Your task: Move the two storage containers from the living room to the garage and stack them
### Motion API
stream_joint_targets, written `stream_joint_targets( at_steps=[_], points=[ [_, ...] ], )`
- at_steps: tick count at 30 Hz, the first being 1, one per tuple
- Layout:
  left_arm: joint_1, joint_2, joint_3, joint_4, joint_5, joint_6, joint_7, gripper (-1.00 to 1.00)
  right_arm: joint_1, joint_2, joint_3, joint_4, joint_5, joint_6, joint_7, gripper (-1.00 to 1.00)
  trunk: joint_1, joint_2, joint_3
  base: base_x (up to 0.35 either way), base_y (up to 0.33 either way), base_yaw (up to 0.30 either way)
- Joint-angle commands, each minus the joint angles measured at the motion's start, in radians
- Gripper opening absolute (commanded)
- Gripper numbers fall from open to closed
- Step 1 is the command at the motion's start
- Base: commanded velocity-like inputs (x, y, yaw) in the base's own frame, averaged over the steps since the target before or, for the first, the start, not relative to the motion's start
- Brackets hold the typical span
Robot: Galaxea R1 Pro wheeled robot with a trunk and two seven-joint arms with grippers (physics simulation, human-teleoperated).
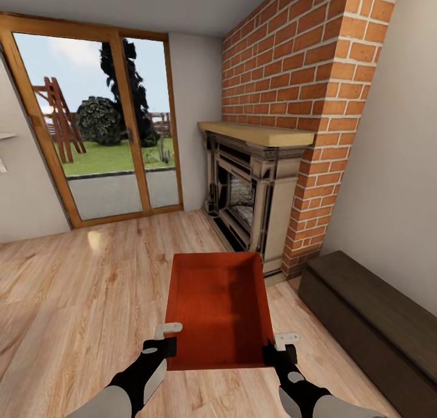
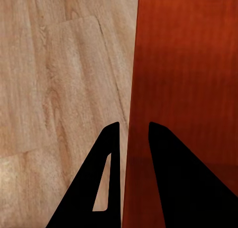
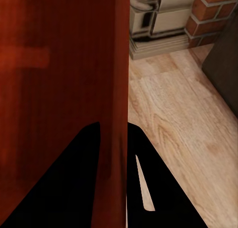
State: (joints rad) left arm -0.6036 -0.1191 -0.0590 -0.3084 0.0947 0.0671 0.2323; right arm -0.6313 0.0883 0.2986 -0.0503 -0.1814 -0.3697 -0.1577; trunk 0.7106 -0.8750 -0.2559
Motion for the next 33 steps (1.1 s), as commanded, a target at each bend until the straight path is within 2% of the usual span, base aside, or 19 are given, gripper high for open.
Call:
stream_joint_targets(
  at_steps=[1, 16, 33],
  points=[
    [-0.001, 0.001, 0.013, -0.005, -0.004, 0.007, 0.012, -1.0, -0.001, 0.0, -0.032, 0.003, -0.033, -0.009, -0.014, -1.0, 0.0, -0.001, -0.001, 0.0, 0.0, 0.0],
    [-0.001, 0.001, 0.013, -0.005, -0.004, 0.007, 0.012, -1.0, -0.001, -0.001, -0.032, 0.003, -0.033, -0.01, -0.013, -1.0, 0.0, -0.001, -0.001, 0.0, 0.0, 0.011],
    [-0.001, 0.001, 0.013, -0.005, -0.004, 0.007, 0.012, -1.0, -0.001, -0.001, -0.032, 0.003, -0.033, -0.009, -0.013, -1.0, 0.0, -0.001, 0.014, 0.0, 0.0, 0.237]
  ],
)
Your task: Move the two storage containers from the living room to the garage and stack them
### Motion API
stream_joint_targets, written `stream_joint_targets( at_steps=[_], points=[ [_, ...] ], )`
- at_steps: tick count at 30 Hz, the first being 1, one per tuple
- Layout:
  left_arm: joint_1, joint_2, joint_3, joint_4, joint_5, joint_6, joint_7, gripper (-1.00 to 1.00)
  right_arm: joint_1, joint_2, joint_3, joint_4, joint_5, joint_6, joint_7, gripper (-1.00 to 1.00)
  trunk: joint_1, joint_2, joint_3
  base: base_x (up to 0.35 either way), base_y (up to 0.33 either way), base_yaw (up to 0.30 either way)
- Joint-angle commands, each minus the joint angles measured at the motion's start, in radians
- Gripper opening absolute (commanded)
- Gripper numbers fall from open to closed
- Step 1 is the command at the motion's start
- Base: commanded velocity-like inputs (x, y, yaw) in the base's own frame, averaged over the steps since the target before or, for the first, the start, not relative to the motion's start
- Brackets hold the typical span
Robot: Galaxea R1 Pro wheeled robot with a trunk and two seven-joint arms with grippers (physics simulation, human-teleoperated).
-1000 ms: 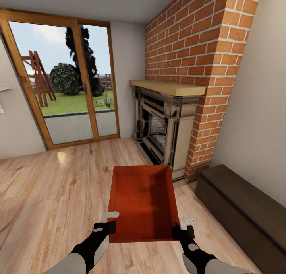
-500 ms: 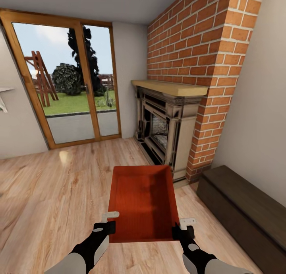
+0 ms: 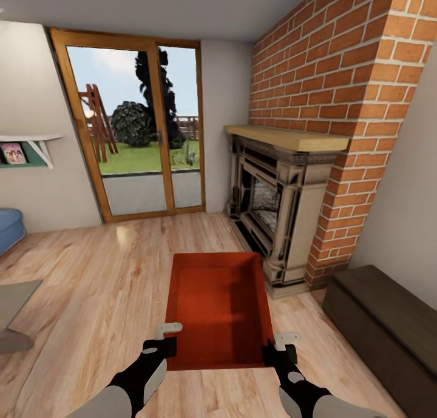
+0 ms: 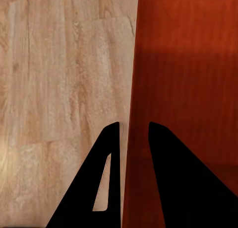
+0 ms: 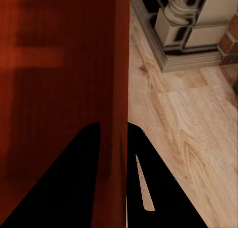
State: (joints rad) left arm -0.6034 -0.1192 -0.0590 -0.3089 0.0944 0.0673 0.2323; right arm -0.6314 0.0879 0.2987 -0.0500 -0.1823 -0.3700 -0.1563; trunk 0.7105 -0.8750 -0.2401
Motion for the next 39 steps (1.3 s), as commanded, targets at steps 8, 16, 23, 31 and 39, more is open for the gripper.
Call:
stream_joint_targets(
  at_steps=[8, 16, 23, 31, 39],
  points=[
    [-0.001, 0.001, 0.013, -0.004, -0.004, 0.006, 0.012, -1.0, -0.001, -0.001, -0.032, 0.002, -0.032, -0.009, -0.015, -1.0, 0.0, -0.001, 0.007, 0.0, 0.0, 0.255],
    [-0.001, 0.001, 0.013, -0.004, -0.004, 0.006, 0.012, -1.0, -0.001, -0.001, -0.032, 0.002, -0.032, -0.009, -0.014, -1.0, 0.0, -0.001, 0.015, 0.0, 0.0, 0.263],
    [-0.001, 0.001, 0.013, -0.004, -0.003, 0.006, 0.012, -1.0, -0.001, -0.001, -0.032, 0.002, -0.032, -0.01, -0.014, -1.0, 0.0, -0.001, 0.022, 0.0, 0.0, 0.268],
    [-0.001, 0.001, 0.013, -0.004, -0.004, 0.006, 0.012, -1.0, -0.001, -0.001, -0.032, 0.002, -0.032, -0.01, -0.014, -1.0, 0.0, -0.001, 0.029, 0.0, 0.0, 0.271],
    [-0.001, 0.001, 0.013, -0.004, -0.003, 0.006, 0.012, -1.0, -0.001, -0.001, -0.032, 0.002, -0.032, -0.01, -0.014, -1.0, 0.0, -0.001, 0.036, 0.0, 0.0, 0.273]
  ],
)
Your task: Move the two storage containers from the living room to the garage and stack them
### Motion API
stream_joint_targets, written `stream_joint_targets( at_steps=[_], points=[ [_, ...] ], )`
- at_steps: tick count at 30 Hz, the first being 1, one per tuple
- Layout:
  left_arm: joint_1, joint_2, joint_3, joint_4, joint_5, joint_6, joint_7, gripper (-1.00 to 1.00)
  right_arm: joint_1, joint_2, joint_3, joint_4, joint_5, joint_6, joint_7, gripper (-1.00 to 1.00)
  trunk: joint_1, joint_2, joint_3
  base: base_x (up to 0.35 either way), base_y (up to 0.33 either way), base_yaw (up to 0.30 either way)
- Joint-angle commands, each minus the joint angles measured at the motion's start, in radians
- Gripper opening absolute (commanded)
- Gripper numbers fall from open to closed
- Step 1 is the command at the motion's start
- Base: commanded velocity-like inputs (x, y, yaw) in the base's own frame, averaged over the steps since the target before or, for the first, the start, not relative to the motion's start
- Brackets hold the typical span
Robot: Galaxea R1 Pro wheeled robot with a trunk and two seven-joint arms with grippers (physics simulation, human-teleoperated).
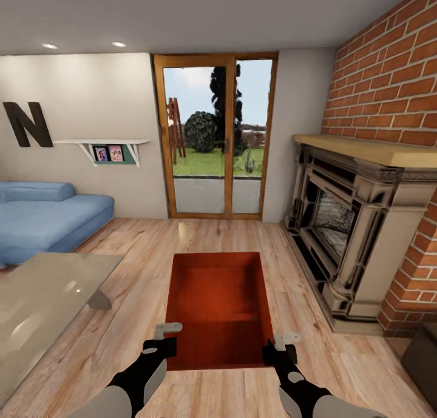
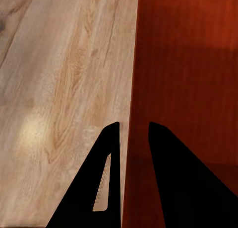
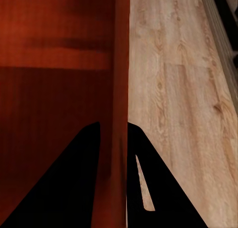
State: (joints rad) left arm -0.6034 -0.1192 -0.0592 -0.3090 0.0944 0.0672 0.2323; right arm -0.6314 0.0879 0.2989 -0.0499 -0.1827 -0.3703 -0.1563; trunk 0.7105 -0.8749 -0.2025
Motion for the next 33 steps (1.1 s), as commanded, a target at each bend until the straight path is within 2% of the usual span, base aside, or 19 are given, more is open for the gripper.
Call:
stream_joint_targets(
  at_steps=[1, 13, 33],
  points=[
    [-0.001, 0.001, 0.013, -0.004, -0.003, 0.006, 0.012, -1.0, -0.001, -0.001, -0.032, 0.002, -0.032, -0.009, -0.014, -1.0, 0.0, -0.001, -0.001, 0.0, 0.0, 0.273],
    [-0.001, 0.001, 0.013, -0.004, -0.004, 0.006, 0.012, -1.0, -0.001, -0.001, -0.032, 0.002, -0.032, -0.009, -0.014, -1.0, 0.0, -0.001, 0.009, 0.0, 0.0, 0.273],
    [-0.001, 0.001, 0.013, -0.004, -0.004, 0.006, 0.012, -1.0, -0.001, -0.001, -0.032, 0.002, -0.032, -0.009, -0.014, -1.0, 0.0, -0.001, 0.009, 0.0, 0.0, 0.273]
  ],
)
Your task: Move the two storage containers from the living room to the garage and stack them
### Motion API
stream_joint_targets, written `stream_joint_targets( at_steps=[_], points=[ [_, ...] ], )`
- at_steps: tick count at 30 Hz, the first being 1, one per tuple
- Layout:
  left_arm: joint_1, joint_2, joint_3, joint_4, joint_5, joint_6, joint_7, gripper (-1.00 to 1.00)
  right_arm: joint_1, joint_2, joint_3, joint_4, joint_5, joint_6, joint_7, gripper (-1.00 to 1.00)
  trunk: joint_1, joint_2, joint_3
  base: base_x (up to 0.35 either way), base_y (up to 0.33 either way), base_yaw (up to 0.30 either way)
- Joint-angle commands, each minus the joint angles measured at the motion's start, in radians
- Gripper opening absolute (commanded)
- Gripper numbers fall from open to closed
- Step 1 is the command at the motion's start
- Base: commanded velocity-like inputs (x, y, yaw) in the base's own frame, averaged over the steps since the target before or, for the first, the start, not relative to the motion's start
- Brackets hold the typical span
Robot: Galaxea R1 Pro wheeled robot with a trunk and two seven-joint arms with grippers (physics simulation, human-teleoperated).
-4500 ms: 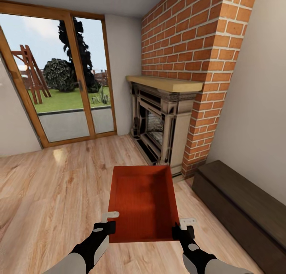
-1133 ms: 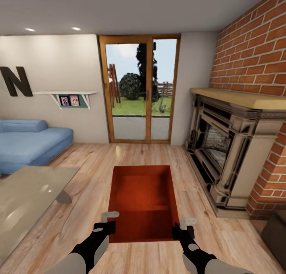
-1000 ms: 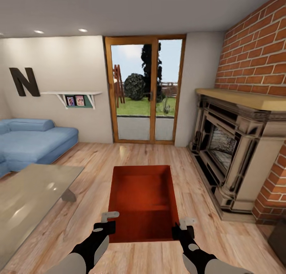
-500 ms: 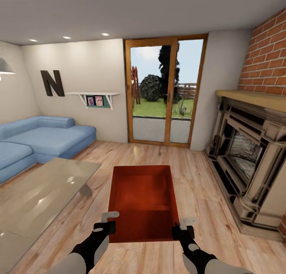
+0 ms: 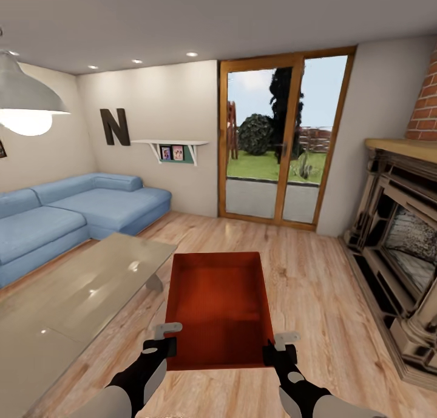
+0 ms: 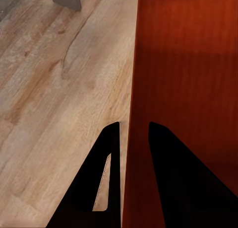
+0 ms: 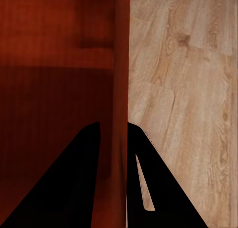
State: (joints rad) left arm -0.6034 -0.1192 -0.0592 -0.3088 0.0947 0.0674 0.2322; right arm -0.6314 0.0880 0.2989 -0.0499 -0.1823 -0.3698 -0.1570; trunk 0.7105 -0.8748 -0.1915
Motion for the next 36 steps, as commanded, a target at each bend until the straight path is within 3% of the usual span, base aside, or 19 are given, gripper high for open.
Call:
stream_joint_targets(
  at_steps=[1, 36],
  points=[
    [-0.002, 0.001, 0.013, -0.004, -0.004, 0.006, 0.012, -1.0, -0.001, -0.001, -0.032, 0.002, -0.032, -0.01, -0.013, -1.0, 0.0, -0.001, -0.001, 0.0, 0.0, 0.272],
    [-0.001, 0.001, 0.013, -0.004, -0.004, 0.008, 0.012, -1.0, -0.001, -0.001, -0.032, 0.002, -0.032, -0.009, -0.013, -1.0, 0.0, -0.001, -0.001, -0.023, 0.0, 0.272]
  ],
)
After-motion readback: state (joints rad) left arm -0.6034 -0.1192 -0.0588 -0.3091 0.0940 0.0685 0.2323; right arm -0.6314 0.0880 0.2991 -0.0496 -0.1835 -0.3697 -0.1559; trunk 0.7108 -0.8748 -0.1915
